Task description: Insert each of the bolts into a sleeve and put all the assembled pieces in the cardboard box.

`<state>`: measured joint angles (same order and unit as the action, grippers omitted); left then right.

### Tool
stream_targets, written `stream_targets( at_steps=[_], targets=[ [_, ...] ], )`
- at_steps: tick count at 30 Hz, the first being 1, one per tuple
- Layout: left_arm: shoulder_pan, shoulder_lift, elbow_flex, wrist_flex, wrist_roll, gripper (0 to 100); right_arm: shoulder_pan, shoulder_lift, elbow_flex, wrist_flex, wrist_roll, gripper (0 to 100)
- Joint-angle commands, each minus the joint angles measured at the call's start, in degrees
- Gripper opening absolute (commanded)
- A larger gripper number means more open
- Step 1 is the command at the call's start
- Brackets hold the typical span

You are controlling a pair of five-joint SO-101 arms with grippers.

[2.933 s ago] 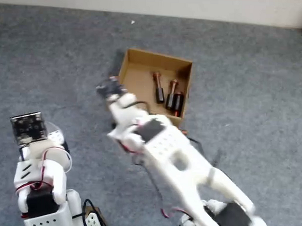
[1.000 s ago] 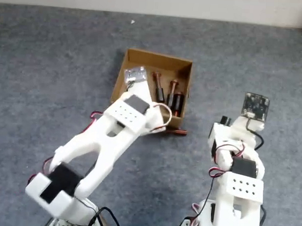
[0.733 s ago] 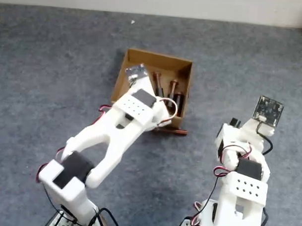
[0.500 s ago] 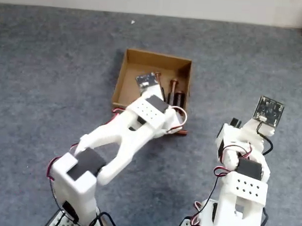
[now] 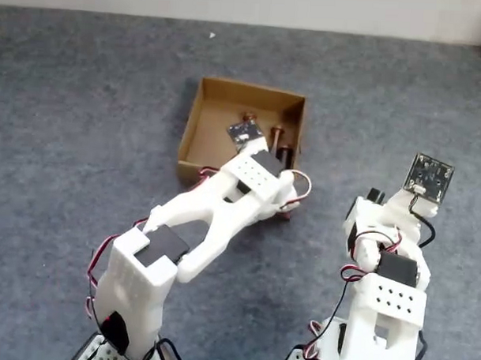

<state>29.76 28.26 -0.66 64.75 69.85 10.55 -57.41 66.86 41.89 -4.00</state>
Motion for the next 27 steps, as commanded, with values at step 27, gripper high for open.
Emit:
stream_targets(
  at_steps=[27],
  targets=[
    [-6.4, -44.5, 24.6, 2.3, -22.8, 0, -7.6, -2.9, -2.8, 5.8, 1.2, 0.6]
  ],
)
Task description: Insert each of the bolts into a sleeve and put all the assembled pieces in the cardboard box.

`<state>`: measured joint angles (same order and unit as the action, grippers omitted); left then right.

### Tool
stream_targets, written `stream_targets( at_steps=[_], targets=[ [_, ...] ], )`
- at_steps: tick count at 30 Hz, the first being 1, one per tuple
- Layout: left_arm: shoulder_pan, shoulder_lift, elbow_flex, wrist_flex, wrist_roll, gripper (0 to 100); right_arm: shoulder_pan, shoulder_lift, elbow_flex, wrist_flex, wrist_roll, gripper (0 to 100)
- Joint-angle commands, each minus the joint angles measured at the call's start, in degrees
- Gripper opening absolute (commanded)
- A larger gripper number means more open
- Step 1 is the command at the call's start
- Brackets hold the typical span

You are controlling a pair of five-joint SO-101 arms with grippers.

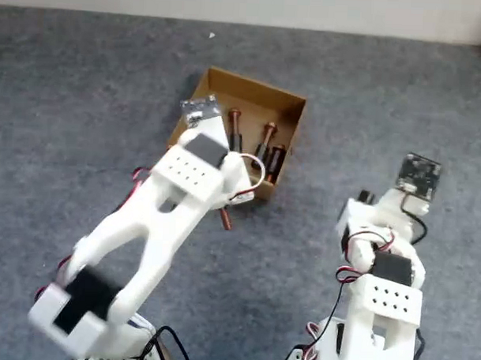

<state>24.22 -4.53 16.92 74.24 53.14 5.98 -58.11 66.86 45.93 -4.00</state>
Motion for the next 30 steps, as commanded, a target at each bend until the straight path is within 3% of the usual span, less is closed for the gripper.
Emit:
stream_targets(
  at_steps=[1, 15, 24, 30],
  targets=[
    [-0.8, -14.4, 9.5, -9.2, -7.6, 0, -4.2, -3.1, -3.2, 2.4, 2.2, 0.6],
    [-0.8, -41.4, 30.1, -26.6, -21.1, 0, -24.6, -21.2, 2.6, 7.5, 9.1, 0.6],
    [-0.8, -54.0, 40.8, -38.9, -26.6, 0, -29.6, -31.6, 5.6, 8.3, 10.1, 0.6],
    [-0.4, -59.5, 42.1, -41.6, -28.3, 0, -34.0, -38.5, 8.9, 8.3, 10.2, 0.6]
  ],
)
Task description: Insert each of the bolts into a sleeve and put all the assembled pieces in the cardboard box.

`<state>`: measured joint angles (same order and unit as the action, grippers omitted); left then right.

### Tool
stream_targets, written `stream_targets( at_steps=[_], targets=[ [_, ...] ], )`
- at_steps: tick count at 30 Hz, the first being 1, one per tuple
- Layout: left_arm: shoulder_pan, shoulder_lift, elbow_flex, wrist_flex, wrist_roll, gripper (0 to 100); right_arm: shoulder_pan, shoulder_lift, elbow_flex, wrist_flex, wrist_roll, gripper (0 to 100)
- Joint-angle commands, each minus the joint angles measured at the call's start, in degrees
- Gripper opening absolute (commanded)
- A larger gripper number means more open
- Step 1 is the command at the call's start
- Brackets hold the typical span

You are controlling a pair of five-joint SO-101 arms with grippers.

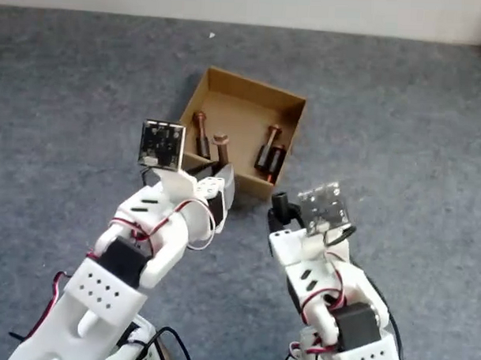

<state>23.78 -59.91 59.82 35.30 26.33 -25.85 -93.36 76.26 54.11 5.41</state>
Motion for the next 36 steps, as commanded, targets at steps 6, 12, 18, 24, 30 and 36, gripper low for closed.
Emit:
stream_targets(
  at_steps=[6, 12, 18, 24, 30, 36],
  targets=[
    [0.2, -9.5, -0.6, -3.5, -1.6, 0, -6.9, -7.3, 1.5, 0.3, 3.3, 0.6],
    [6.9, -13.2, 0.8, -4.6, -6.4, 0, -10.2, -11.2, 2.2, 0.4, 4.7, 0.6],
    [8.1, -13.9, 5.8, -12.0, -6.4, 0, -10.2, -11.8, 2.0, 0.5, 4.7, 0.6],
    [8.0, -14.1, 6.8, -12.6, -6.1, 0, -10.0, -11.8, 1.6, 2.3, 4.7, 0.6],
    [9.9, -14.3, 6.8, -12.1, -6.0, 0, -9.8, -11.8, 1.5, 2.4, 4.7, 0.6],
    [13.1, -19.9, 6.8, -7.5, -6.0, 0, -5.5, -11.8, -2.9, 2.4, 4.7, 0.6]
  ],
)
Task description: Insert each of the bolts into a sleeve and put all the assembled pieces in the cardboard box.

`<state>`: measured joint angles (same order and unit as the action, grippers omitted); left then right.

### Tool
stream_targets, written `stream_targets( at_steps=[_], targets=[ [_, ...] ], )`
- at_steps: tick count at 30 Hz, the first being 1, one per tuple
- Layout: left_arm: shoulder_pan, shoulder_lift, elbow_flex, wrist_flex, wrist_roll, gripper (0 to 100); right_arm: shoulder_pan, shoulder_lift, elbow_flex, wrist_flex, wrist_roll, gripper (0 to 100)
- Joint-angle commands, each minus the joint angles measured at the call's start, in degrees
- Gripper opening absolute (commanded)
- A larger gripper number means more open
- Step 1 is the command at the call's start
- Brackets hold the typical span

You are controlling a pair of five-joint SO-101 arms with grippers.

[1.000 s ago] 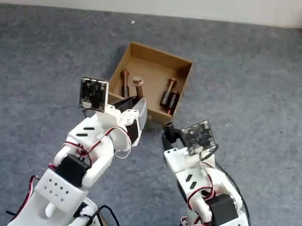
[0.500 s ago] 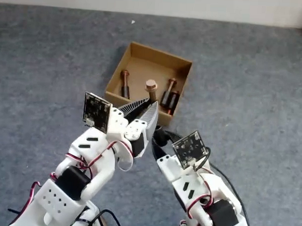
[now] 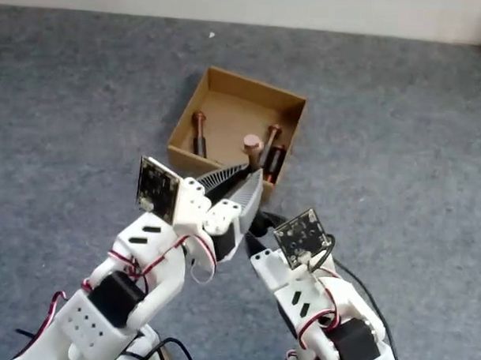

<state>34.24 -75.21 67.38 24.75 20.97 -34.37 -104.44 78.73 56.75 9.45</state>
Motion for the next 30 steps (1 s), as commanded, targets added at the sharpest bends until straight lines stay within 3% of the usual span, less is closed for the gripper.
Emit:
stream_targets(
  at_steps=[1, 9, 16, 24, 30],
  targets=[
    [3.0, -6.3, -0.7, 3.9, -0.6, 0, 3.2, -0.7, -6.3, -0.1, 0.7, 0.6],
    [1.1, -10.9, -0.7, 5.2, 1.7, 0, 3.0, -0.7, -12.5, -0.2, 0.8, 0.6],
    [1.5, -11.3, -0.8, 5.2, 3.0, 0, -1.9, -0.7, -14.6, -0.2, 4.5, 0.6],
    [6.1, -11.5, -2.1, 5.4, 3.0, 0, -2.1, -0.7, -14.1, -1.5, 4.7, 0.6],
    [2.2, -11.2, -6.2, 5.4, 2.8, 0, -2.1, -0.7, -14.0, -1.5, 4.7, 0.6]
  ],
)
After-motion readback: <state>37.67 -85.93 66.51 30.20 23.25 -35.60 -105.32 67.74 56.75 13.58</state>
